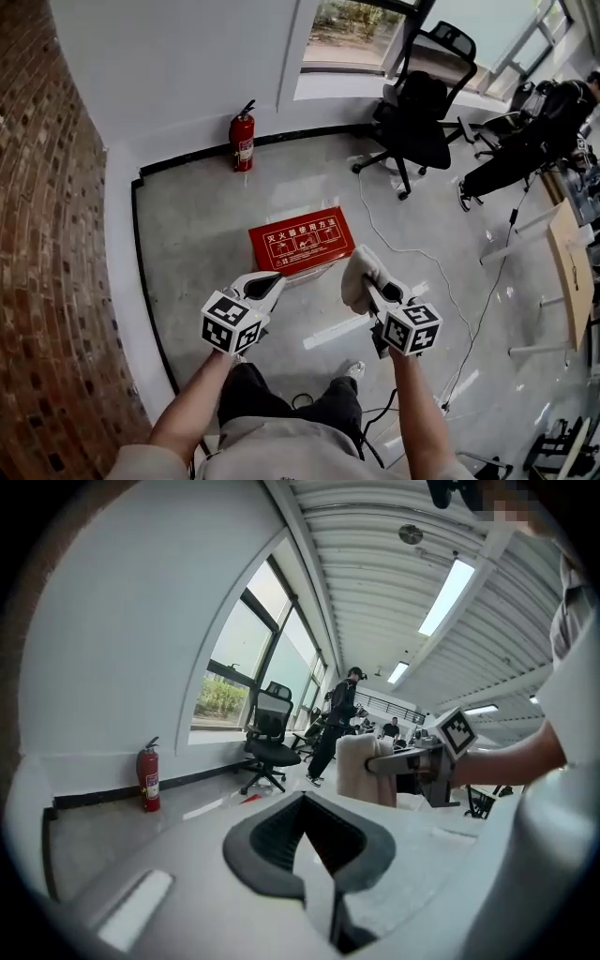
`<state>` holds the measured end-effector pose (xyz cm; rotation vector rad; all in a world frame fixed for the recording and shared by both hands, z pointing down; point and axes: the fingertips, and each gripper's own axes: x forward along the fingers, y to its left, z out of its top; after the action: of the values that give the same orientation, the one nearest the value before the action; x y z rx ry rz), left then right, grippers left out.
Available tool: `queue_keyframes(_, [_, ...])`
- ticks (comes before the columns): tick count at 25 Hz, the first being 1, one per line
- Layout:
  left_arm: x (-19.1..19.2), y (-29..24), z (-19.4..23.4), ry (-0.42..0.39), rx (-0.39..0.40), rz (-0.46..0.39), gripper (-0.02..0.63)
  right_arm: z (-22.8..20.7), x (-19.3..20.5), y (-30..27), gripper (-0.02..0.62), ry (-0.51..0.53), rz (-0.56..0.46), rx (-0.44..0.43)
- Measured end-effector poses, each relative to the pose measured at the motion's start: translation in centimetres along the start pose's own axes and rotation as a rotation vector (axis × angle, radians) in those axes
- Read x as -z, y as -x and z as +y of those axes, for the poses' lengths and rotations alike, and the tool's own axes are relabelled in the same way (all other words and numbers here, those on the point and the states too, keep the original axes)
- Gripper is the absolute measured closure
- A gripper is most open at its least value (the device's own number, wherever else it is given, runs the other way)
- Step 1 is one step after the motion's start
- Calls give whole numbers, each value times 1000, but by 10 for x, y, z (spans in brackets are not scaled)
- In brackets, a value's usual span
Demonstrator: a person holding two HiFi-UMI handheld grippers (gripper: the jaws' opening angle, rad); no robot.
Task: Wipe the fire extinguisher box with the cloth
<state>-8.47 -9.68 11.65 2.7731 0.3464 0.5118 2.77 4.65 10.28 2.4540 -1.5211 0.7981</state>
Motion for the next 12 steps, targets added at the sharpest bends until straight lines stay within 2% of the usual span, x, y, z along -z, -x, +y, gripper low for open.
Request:
queue_keyframes(5, [34, -55, 34, 20, -111, 12, 606, -100, 48, -76, 506, -36, 90, 40])
queue_keyframes(8, [58, -86, 39, 80, -195, 25, 606, -145, 74, -120, 506, -56, 144, -11])
queue_keyframes(12, [85, -118, 45, 160, -294, 33, 606, -183, 108, -184, 506, -55, 225, -96])
